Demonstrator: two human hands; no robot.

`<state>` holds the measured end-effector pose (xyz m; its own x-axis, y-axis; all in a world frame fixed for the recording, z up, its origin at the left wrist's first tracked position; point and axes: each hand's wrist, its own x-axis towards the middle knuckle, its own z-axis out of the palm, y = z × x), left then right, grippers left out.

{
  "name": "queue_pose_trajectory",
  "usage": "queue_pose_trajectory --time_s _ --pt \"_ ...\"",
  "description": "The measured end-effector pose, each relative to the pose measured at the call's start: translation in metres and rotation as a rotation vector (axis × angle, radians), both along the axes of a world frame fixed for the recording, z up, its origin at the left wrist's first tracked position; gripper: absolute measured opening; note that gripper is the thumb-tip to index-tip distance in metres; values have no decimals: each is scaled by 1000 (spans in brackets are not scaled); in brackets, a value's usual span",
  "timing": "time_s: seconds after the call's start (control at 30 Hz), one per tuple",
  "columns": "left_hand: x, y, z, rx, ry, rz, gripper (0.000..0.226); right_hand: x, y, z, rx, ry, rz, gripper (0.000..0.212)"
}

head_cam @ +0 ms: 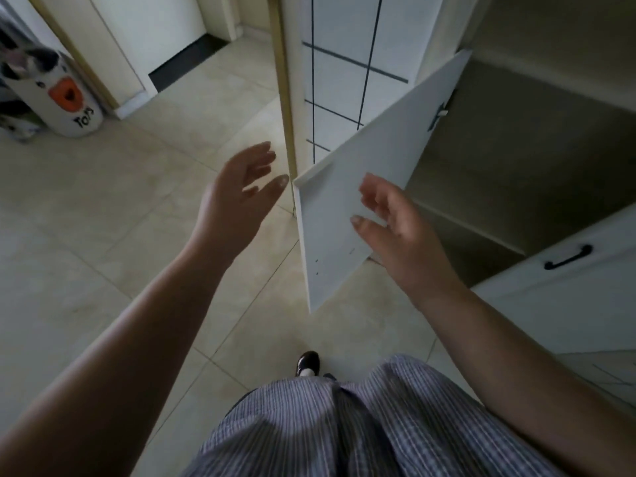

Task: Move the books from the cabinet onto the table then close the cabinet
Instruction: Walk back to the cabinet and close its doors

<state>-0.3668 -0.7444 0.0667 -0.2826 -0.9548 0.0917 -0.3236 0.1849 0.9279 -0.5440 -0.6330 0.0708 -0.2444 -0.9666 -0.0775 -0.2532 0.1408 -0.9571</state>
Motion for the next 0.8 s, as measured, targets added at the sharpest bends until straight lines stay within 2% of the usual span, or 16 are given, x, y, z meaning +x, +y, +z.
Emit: queue_pose_trajectory --time_s 0.1,0.23,0.27,0.37,0.4,0.5,0.8 --pt "-9 -21 9 139 -9 -180 71 11 -32 11 -59 72 15 71" --pt "-13 -36 4 403 85 -450 127 17 -57 6 59 -9 -65 86" --pt "-14 -39 4 434 67 -515 127 17 -61 3 103 -40 -79 90" --pt "-24 -45 8 400 -34 -715 83 16 -70 -5 188 -131 -87 94" --pt "-26 -47 9 386 -55 -744 76 16 -72 -7 203 -155 -83 92" --pt "-30 -57 8 401 -88 -820 77 14 -79 -13 219 -196 -89 85" --pt "-37 -59 1 436 -162 -1005 104 12 -59 -21 154 -183 -156 77"
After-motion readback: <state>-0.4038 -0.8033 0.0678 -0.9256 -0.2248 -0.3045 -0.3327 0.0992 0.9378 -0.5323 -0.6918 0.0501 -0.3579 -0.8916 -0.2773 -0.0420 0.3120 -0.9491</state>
